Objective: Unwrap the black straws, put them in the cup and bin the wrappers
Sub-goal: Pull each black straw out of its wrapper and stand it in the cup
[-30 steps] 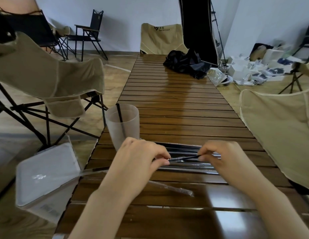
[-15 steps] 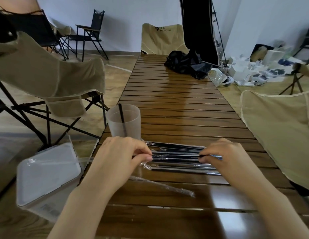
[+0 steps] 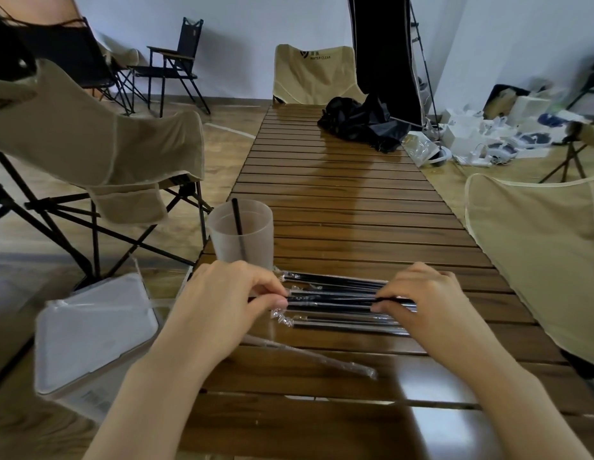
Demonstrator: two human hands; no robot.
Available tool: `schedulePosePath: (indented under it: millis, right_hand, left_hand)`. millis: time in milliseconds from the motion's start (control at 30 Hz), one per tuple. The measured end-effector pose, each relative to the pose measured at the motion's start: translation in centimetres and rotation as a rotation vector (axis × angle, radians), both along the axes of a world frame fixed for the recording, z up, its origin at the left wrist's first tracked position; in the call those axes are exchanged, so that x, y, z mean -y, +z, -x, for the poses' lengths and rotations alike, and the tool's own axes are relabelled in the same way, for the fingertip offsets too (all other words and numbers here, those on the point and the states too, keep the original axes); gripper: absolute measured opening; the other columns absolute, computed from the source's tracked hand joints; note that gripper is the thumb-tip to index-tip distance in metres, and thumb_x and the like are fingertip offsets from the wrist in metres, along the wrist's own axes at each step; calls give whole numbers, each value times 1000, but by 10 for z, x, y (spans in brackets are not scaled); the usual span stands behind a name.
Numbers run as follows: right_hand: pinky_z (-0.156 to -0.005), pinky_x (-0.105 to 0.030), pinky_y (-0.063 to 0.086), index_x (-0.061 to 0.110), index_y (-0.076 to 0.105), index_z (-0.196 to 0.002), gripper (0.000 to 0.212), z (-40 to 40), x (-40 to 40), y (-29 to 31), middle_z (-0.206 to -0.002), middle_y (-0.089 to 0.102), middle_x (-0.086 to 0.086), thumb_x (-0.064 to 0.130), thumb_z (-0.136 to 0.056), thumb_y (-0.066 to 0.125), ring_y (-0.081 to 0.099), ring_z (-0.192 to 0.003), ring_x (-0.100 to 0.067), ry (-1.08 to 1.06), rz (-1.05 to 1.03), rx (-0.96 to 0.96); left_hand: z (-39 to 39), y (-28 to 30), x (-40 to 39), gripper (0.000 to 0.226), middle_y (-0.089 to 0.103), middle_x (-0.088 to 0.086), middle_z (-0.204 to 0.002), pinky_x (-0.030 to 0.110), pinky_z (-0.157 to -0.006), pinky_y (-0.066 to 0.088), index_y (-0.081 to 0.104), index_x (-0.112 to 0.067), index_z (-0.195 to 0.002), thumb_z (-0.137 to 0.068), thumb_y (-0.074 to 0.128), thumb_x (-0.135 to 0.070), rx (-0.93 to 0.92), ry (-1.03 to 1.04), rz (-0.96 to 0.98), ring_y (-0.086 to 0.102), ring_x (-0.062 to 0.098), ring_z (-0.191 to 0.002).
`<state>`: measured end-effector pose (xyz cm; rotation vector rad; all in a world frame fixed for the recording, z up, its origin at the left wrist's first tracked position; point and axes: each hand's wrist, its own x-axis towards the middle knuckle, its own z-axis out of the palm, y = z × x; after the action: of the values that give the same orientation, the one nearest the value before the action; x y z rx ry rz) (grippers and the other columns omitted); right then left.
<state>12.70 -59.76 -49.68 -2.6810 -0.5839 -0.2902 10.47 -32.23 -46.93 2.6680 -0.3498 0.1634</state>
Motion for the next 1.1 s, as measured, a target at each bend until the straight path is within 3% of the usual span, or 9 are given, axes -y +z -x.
schedulePosePath:
  millis: [100, 300, 467, 600, 733, 800, 900, 1000, 1100]
  right_hand:
    - [-79, -30, 28, 39, 67, -98, 16, 1, -8, 1, -89, 54, 27, 40, -82, 66, 44, -93, 1, 27, 2, 8]
    - [-79, -34, 41, 35, 70, -85, 8, 1, -23, 1, -79, 56, 27, 28, -82, 68, 49, -85, 0, 94, -91, 37]
    - [-76, -36, 43, 41, 65, -80, 18, -3, 5, 3, -80, 53, 29, 23, -79, 70, 46, -84, 3, -11, -108, 78]
    - [-74, -37, 41, 29, 72, -77, 14, -4, 24, 5, -81, 48, 13, 17, -73, 76, 42, -82, -7, -175, -117, 128]
    - [-74, -45, 47, 23, 74, -80, 10, -7, 30, 4, -80, 49, 10, 17, -73, 77, 48, -79, -13, -255, -162, 143]
    - [-71, -36, 49, 24, 72, -82, 10, -7, 25, 3, -79, 52, 10, 17, -75, 76, 53, -77, -12, -242, -206, 135]
    - [-63, -15, 38, 28, 68, -81, 11, -8, 13, 3, -76, 53, 14, 19, -77, 74, 52, -74, -4, -207, -237, 123]
    - [-62, -13, 32, 35, 60, -80, 17, -8, 1, 5, -74, 53, 18, 22, -79, 73, 49, -74, 1, -161, -219, 104]
    - [-63, -11, 32, 35, 59, -82, 18, -6, -7, 8, -75, 53, 19, 23, -80, 72, 50, -75, 2, -129, -239, 91]
  left_hand:
    - [-1, -1, 2, 19, 67, -26, -86, 3, -69, 36, 71, -45, -98, -84, 61, -52, 6, -2, -14, 57, -14, -77]
    - [0, -1, 5, 16, 68, -26, -85, 6, -72, 40, 71, -44, -95, -84, 62, -51, -6, -17, 18, 59, -13, -80]
    - [0, 0, -5, 12, 66, -27, -82, 12, -78, 46, 71, -44, -90, -82, 63, -49, -32, 10, 20, 61, -10, -81]
    - [0, 1, -10, 10, 67, -27, -81, 9, -77, 45, 70, -44, -86, -82, 62, -49, -44, 21, -13, 60, -11, -82]
    - [0, 0, -3, 10, 67, -27, -86, 8, -76, 45, 70, -44, -92, -87, 61, -45, -77, 14, -64, 60, -10, -82]
    - [1, -3, 9, 11, 67, -26, -92, 13, -85, 47, 68, -44, -96, -89, 59, -42, -76, -5, -53, 60, -10, -86]
    - [-3, -14, 42, 17, 65, -20, -105, 18, -94, 45, 65, -40, -107, -94, 55, -35, -196, -131, -50, 57, -7, -97]
    - [-7, -28, 65, 21, 66, -10, -112, 34, -99, 47, 66, -33, -113, -97, 54, -28, -307, -233, -136, 58, 4, -105]
    - [-3, -41, 66, 31, 64, -8, -123, 40, -101, 46, 62, -36, -121, -94, 58, -23, -272, -176, -35, 55, 14, -119]
